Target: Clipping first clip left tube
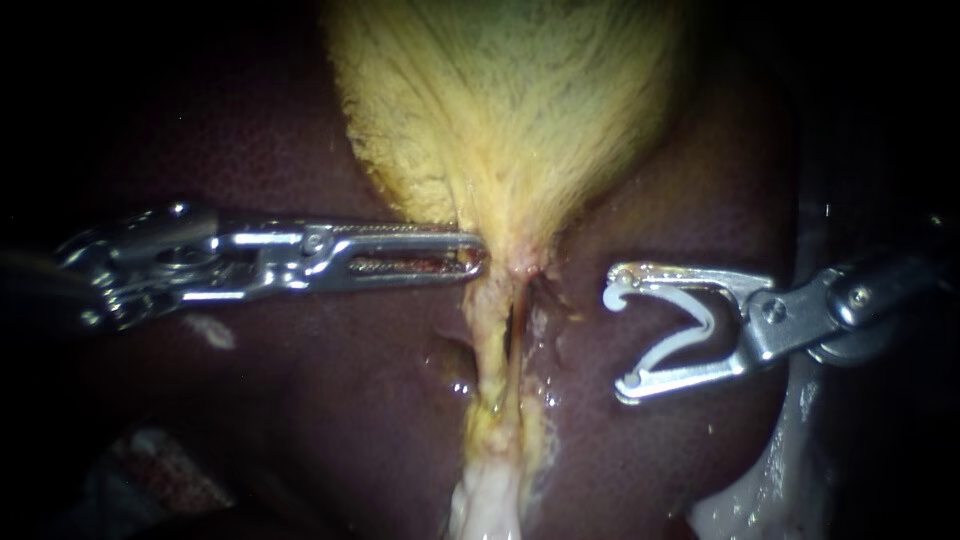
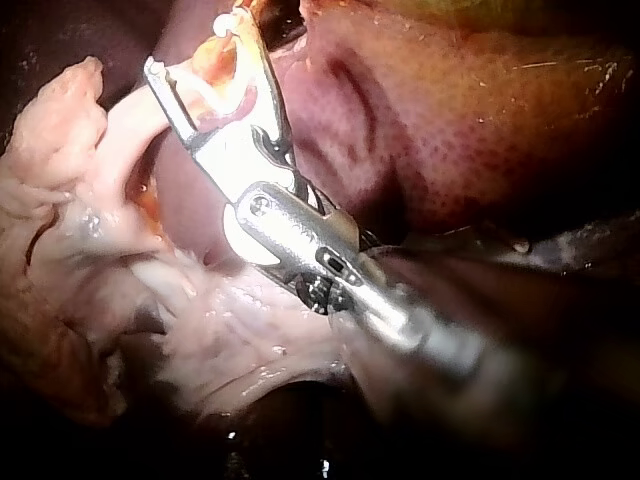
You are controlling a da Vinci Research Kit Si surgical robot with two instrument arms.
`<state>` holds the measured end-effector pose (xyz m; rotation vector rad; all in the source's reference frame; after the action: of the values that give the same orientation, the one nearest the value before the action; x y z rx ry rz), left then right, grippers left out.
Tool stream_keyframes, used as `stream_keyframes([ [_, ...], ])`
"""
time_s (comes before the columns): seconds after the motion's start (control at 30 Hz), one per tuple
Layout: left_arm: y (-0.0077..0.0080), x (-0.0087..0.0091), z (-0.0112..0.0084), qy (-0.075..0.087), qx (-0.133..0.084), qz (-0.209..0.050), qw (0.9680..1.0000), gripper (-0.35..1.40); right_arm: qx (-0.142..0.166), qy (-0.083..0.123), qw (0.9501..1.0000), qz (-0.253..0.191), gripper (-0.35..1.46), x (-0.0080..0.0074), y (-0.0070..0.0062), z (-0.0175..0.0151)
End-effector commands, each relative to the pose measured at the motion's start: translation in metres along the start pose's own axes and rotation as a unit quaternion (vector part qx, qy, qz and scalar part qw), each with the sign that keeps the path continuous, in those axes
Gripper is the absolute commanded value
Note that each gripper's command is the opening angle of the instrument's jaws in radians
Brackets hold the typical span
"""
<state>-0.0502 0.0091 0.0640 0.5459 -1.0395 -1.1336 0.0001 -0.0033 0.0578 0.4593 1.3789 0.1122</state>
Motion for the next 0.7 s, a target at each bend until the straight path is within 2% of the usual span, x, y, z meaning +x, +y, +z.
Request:
stream_keyframes([
  [0.03, 0.0000, 0.0000, -0.0001, 0.000, 0.000, 0.000, 1.0000, -0.05, 0.000, 0.000, 1.0000, 0.000, 0.60, 0.0000, 0.0000, 0.0001],
  [0.13, 0.0000, 0.0000, -0.0002, 0.000, 0.001, 0.000, 1.0000, -0.05, 0.000, 0.000, 1.0000, 0.005, 0.60, -0.0002, -0.0001, 0.0003],
  [0.3, -0.0002, -0.0002, -0.0016, 0.002, 0.003, 0.000, 1.0000, -0.05, 0.003, -0.006, 0.9988, 0.049, 0.60, -0.0006, -0.0003, 0.0009],
  [0.4, -0.0006, -0.0003, -0.0030, 0.003, 0.007, -0.001, 1.0000, -0.05, 0.005, -0.007, 0.9978, 0.066, 0.60, -0.0009, -0.0005, 0.0018],
  [0.5, -0.0011, -0.0004, -0.0048, 0.000, 0.003, -0.002, 1.0000, -0.05, 0.005, -0.007, 0.9943, 0.106, 0.60, -0.0012, -0.0009, 0.0029],
  [0.7, -0.0024, -0.0007, -0.0085, -0.009, 0.001, -0.005, 0.9999, -0.05, 0.002, 0.001, 0.9923, 0.124, 0.59, -0.0012, -0.0015, 0.0056],
])
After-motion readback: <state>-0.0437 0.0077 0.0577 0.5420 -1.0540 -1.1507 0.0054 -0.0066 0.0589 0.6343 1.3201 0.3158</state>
